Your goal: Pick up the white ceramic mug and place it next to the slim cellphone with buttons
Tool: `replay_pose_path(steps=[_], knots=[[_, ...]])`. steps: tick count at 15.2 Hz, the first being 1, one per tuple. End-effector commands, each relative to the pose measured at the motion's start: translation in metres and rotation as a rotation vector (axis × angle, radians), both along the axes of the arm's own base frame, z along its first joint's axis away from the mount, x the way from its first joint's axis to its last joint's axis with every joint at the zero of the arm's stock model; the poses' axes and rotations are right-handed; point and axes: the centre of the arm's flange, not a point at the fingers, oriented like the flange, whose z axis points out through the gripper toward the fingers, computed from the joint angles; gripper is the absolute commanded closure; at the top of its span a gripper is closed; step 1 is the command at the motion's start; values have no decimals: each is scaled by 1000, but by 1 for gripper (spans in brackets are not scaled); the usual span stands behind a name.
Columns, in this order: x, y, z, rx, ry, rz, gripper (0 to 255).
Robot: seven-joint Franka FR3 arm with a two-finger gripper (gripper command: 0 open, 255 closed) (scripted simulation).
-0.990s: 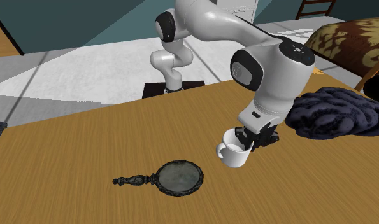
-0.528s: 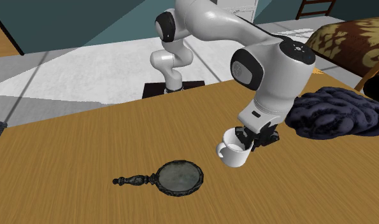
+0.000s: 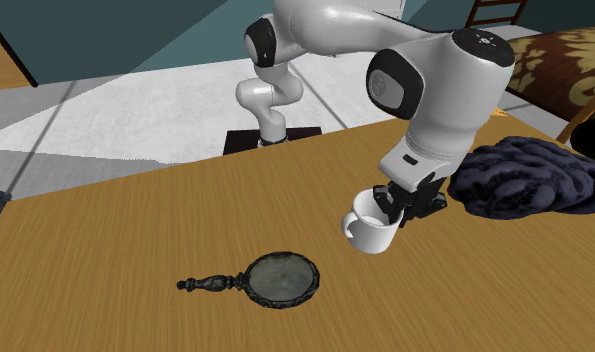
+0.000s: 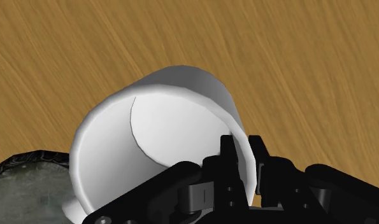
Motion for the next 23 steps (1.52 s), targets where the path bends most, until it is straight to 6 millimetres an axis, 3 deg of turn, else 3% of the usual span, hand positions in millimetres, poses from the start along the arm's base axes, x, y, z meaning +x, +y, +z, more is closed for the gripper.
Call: replay_pose_path(steps=[1,6,23], knots=[[0,0,11,0,0,0,255],[0,0,36,0,0,0,255],[-185,116,89,0,0,0,255]])
